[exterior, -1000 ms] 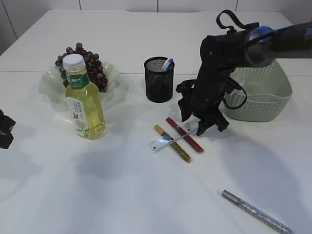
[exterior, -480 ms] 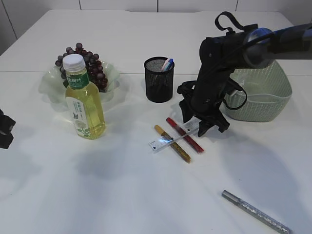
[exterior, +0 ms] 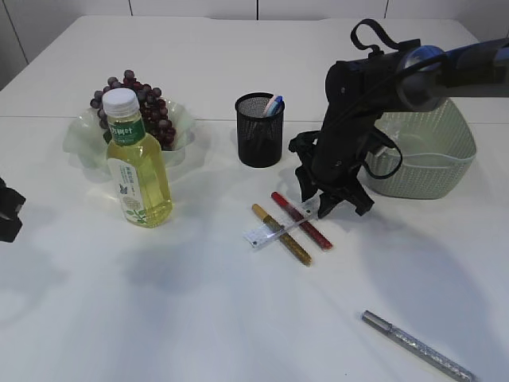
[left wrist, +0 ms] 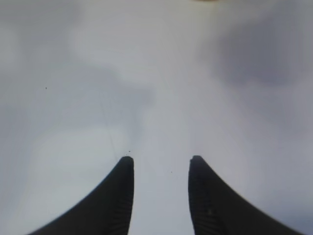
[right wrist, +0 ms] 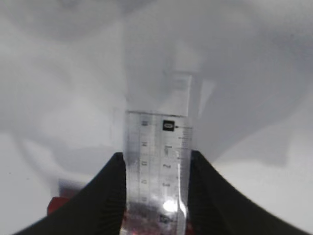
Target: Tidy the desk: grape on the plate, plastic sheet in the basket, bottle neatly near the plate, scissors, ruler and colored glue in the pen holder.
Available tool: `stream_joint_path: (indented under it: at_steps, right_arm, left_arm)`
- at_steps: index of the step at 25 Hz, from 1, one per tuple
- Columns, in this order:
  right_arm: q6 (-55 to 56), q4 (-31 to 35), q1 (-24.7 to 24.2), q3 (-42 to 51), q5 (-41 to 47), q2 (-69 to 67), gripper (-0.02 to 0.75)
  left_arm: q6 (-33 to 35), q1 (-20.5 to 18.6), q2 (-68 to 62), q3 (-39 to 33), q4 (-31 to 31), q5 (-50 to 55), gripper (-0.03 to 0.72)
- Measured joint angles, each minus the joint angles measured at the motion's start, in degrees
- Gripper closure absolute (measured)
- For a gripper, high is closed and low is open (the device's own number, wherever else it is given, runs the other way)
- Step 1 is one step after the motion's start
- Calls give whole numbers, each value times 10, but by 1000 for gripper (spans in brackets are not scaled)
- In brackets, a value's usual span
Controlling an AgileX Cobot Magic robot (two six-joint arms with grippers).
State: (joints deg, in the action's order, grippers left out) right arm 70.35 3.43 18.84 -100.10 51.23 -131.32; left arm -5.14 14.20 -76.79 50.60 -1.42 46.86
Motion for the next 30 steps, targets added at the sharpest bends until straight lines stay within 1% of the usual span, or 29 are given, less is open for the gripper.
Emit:
stream_joint_path:
  at_steps: [5, 11, 16, 24, 27, 30]
  right_arm:
    - [0, 0, 0, 0, -7, 0, 443]
    - [0, 1, 0, -1, -11, 0, 447]
    - [-12, 28, 0, -20, -9, 0, 447]
    - [-141, 49, -10, -96, 72, 0, 447]
    - [-197, 61, -26, -128, 104, 0, 448]
    - [-266, 88, -48, -163, 122, 0, 448]
  left_arm:
    - [0, 0, 0, 0, 0, -1, 415]
    - [0, 0, 0, 0, 0, -2, 416]
    - [0, 0, 0, 0, 0, -5, 416]
    - [0, 0, 0, 0, 0, -10, 416]
    - [0, 0, 0, 0, 0, -10, 416]
    - [0, 0, 0, 0, 0, -11, 416]
